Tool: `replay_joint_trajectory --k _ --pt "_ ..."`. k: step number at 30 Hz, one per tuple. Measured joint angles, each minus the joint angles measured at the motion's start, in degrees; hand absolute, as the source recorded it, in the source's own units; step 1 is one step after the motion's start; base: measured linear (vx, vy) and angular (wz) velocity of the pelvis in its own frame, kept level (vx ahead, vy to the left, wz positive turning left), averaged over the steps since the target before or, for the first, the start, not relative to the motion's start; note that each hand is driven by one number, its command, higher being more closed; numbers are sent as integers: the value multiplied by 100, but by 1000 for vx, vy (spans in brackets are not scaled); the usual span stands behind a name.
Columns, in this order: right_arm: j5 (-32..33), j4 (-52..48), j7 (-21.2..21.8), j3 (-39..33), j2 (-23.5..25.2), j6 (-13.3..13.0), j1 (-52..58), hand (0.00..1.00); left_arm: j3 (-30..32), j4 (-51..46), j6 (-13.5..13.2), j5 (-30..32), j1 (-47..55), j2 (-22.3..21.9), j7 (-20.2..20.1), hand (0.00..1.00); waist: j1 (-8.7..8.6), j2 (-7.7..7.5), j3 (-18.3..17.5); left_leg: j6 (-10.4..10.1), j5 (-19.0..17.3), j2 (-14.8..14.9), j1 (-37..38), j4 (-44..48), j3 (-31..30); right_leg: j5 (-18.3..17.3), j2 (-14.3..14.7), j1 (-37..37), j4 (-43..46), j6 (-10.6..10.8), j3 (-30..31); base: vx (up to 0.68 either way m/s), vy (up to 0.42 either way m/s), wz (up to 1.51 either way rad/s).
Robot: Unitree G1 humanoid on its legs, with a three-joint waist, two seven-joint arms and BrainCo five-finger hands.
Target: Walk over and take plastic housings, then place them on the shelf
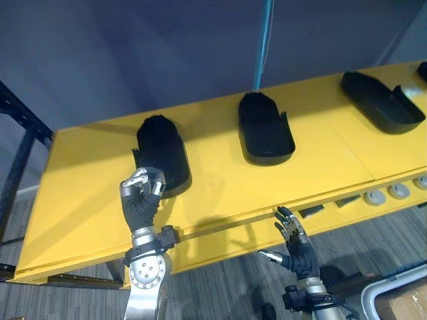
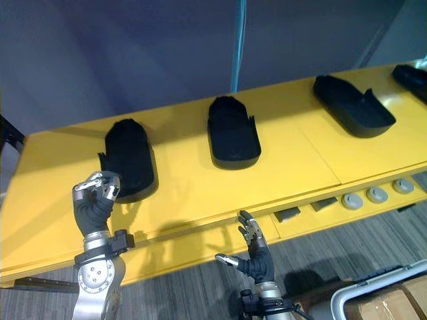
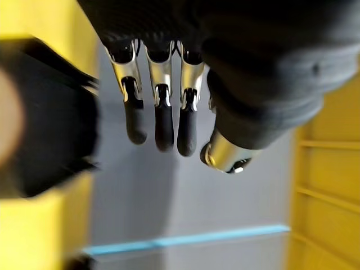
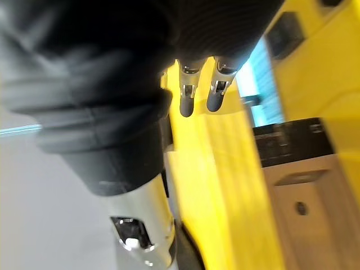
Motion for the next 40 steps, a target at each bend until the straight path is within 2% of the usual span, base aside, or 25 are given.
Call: replay_joint_trajectory --k 3,6,7,8,9,10,12,14,16,17,18,19,20,21,22,23,24,25,26,28,30,34,36,38,40 --pt "-302 -1 -184 -137 -16 -2 -17 0 -364 -36 -96 -34 173 -2 -57 0 -5 -2 -164 -37 -46 37 155 22 130 -3 41 54 32 4 132 -62 8 -24" --pt "-386 -9 -327 -301 -62 -19 -99 0 -402 -5 -103 50 406 1 4 0 58 -33 -224 -91 -694 273 -17 1083 190 -21 200 -6 165 12 613 -42 -21 -69" --pt "-399 -9 -353 -356 -101 -19 -135 0 -395 -2 -103 52 441 -6 21 0 118 -25 -233 -52 -921 318 -136 1449 -99 -11 263 -69 233 -23 763 -38 -36 -125" --pt "-418 -9 -417 -456 -210 -19 -227 0 -353 20 -103 107 495 -45 96 0 211 3 -244 28 -1319 371 -313 2055 -897 -12 425 -208 353 -28 1128 -59 13 -171" --pt "-427 -10 -460 -575 -326 -19 -339 0 -312 152 -101 226 499 -63 121 0 258 40 -268 -61 -1628 390 -338 2449 -1565 -4 611 -331 499 -33 1516 -73 53 -180" --pt "-428 -10 -471 -664 -358 -19 -376 0 -296 247 -101 287 498 -67 123 0 263 48 -272 -119 -1763 392 -306 2570 -1795 -4 694 -385 593 -32 1698 -101 143 -187" --pt "-426 -71 -556 -862 -377 -20 -435 0 -149 604 -88 395 540 -80 142 0 269 32 -270 -130 -2266 238 5 2954 -2441 -41 1016 -686 1086 31 2508 -128 206 -189" --pt "-420 -305 -572 -940 -360 -21 -287 0 -89 727 -33 397 560 -84 200 0 270 5 -244 -57 -2619 -35 177 3224 -2837 -107 1154 -894 1426 163 3089 -167 243 -168" --pt "-419 -699 -570 -1083 -264 -20 83 0 -107 710 -28 432 536 -128 222 0 191 -46 -221 125 -3014 -301 315 3313 -2952 -86 1210 -1043 1526 326 3567 -257 352 -136" --pt "-420 -968 -571 -1215 -208 -19 292 0 -145 693 -28 497 489 -161 226 0 148 -94 -211 354 -3299 -490 353 3331 -2834 24 1189 -1143 1445 427 3909 -270 330 -160" --pt "-440 -1225 -582 -1245 -142 -7 498 0 -152 668 -27 523 461 -147 230 0 191 -298 -150 533 -3303 -765 324 3467 -2370 140 1012 -1154 1057 146 4315 -262 281 -177" --pt "-463 -1372 -592 -1276 -146 -8 578 0 -142 654 -25 560 458 -159 239 0 218 -317 -144 633 -3249 -808 276 3462 -2108 -19 856 -1157 696 -148 4283 -309 287 -194" --pt "-531 -1451 -625 -1362 -169 -9 610 0 -137 606 -21 617 429 -195 231 0 252 -285 -125 792 -3079 -770 215 3355 -1710 -521 670 -1328 483 -828 3766 -386 342 -203" --pt "-564 -1463 -682 -1441 -48 -7 608 0 -63 517 -21 667 347 -184 237 0 314 -317 -110 881 -2903 -721 163 3190 -1148 -374 466 -1724 799 -624 2371 -520 388 -262" --pt "-601 -1464 -747 -1486 77 -6 615 0 119 451 -25 718 295 -203 285 0 344 -389 -143 919 -2640 -661 184 2860 -584 -257 229 -1862 1423 -682 979 -421 273 -224" --pt "-642 -1465 -760 -1505 113 -6 614 0 208 455 -23 716 278 -211 319 0 338 -385 -146 924 -2545 -635 212 2751 -433 -265 170 -1805 1707 -679 711 -333 169 -159" --pt "-686 -1466 -768 -1542 166 -7 617 0 282 458 -23 720 267 -219 351 0 322 -382 -142 924 -2461 -602 269 2640 -289 -301 129 -1703 2024 -662 607 -184 69 -108" --pt "-777 -1447 -773 -1687 305 -7 646 0 378 487 -22 724 268 -227 389 0 294 -398 -143 918 -2311 -553 351 2454 -42 -450 64 -1252 2598 -467 690 -170 33 -89" --pt "-783 -1417 -774 -1736 344 -8 640 0 403 507 -23 726 270 -228 401 0 270 -415 -155 902 -2273 -539 349 2419 11 -578 21 -1023 2738 -393 734 -145 -12 -87" --pt "-793 -1234 -767 -1864 422 -10 516 0 636 788 -25 700 312 -232 431 0 271 -511 -204 850 -2063 -527 298 2228 294 -1251 -156 -439 2971 -297 669 -89 -91 -64" --pt "-793 -987 -751 -1889 423 -11 371 0 905 1222 45 530 359 -249 447 0 275 -585 -243 732 -1899 -544 222 2078 443 -1466 -236 -213 2875 -261 508 -53 -167 -46" --pt "-784 -72 -699 -1931 403 37 64 0 1239 1933 300 133 494 -306 433 0 352 -658 -313 519 -1597 -621 91 1662 490 -1488 -109 31 1601 -236 386 -25 -208 -37" --pt "-781 880 -710 -1957 346 146 -102 0 1386 2456 408 30 592 -307 320 0 363 -599 -393 515 -1468 -498 87 1479 433 -1141 125 281 806 -365 402 2 -186 -30" --pt "-781 1653 -749 -2084 334 246 -193 0 1559 2930 436 35 588 -307 280 0 401 -613 -450 438 -1363 -425 120 1390 395 -922 225 464 373 -427 413 78 -114 -15" --pt "-768 2677 -859 -2165 157 277 -431 0 1665 3705 473 35 525 -242 229 0 417 -559 -484 353 -1309 -427 192 1265 267 -832 269 584 169 -374 413 67 -42 -6"
